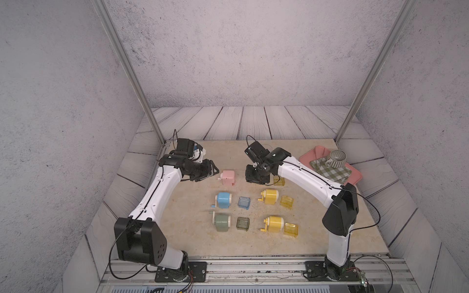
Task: Put the tray back into the pencil sharpener
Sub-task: Pick up the container from the center of the board.
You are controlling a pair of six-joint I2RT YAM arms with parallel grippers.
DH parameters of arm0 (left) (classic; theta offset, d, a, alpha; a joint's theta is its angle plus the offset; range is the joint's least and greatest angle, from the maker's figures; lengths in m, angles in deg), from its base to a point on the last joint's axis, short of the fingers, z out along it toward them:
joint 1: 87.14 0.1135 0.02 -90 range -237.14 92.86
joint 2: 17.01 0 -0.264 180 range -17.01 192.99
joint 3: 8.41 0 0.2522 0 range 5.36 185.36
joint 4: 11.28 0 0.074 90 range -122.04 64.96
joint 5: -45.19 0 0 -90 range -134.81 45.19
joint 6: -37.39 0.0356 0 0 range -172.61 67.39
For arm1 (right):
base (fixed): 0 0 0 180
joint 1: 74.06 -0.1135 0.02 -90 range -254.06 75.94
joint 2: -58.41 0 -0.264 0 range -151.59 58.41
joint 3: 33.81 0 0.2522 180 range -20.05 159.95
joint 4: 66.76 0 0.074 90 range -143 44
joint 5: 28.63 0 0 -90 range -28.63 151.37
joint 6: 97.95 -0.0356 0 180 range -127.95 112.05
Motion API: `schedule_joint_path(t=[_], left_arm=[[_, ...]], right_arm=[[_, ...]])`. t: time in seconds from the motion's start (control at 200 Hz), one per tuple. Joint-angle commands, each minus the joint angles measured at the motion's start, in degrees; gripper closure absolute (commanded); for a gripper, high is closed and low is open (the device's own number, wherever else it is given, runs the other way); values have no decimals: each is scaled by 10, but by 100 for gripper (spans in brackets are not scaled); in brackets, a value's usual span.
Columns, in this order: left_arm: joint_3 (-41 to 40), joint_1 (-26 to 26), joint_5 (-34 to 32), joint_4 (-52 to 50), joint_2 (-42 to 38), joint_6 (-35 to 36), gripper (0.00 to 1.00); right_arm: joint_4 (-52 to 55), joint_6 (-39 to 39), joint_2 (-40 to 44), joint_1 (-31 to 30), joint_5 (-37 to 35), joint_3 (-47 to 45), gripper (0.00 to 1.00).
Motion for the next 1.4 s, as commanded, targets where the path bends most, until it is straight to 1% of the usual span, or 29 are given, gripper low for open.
schedule_joint_path(t=[0.0,0.12,0.285,0.475,0.831,1.116,1.396], left_arm=[[-58,4,-17,-22,-19,-11,40],[-95,4,-13,-23,-36,-14,40],[-100,4,-7,-31,-40,-14,42],[-105,4,3,-27,-37,-22,44],[-109,4,11,-22,-30,-22,45],[-110,5,14,-19,-26,-20,46],[-112,5,18,-19,-29,-19,48]], right_arm=[[16,-54,0,-24,-27,-47,62],[16,-81,-15,-34,-27,-67,61],[19,-105,-43,-39,-26,-65,61],[16,-106,-70,-40,-27,-55,61],[38,-107,-117,-37,-42,-17,62],[32,-116,-141,-29,-32,-16,65],[30,-113,-159,-28,-24,-8,73]])
